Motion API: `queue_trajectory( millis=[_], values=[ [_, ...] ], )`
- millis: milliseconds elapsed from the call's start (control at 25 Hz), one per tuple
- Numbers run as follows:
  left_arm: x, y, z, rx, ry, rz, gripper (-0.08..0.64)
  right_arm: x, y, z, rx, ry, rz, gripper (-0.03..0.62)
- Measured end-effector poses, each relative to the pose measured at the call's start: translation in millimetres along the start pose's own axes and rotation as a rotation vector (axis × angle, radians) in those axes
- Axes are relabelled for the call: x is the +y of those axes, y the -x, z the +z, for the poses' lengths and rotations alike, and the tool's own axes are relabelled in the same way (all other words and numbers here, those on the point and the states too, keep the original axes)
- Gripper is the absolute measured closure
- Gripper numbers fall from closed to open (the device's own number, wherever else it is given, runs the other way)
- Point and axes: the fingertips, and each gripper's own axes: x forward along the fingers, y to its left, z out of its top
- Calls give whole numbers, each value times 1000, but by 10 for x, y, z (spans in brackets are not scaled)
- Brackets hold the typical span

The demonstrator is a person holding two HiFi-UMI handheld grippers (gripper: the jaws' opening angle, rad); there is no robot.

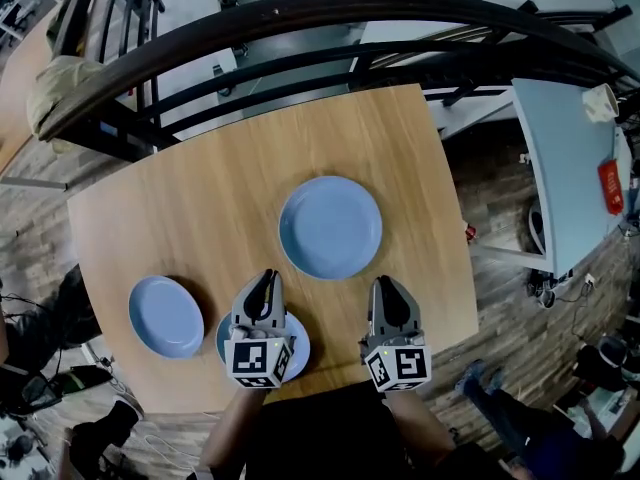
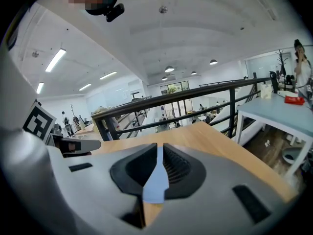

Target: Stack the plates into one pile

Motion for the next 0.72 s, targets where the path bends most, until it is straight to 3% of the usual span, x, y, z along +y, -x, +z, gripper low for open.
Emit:
queue_trajectory(
  millis=[360,560,720],
  values=[
    [101,-355,-261,68,8,11,525,-281,-306,-315,56,-26,-38,557],
    [169,-545,-448,117,16,20,461,-457,-419,-590,106,-45,-66,555],
    [221,-675,-612,160,28,31,453,-577,-522,-782,152,-61,-82,551]
  ],
)
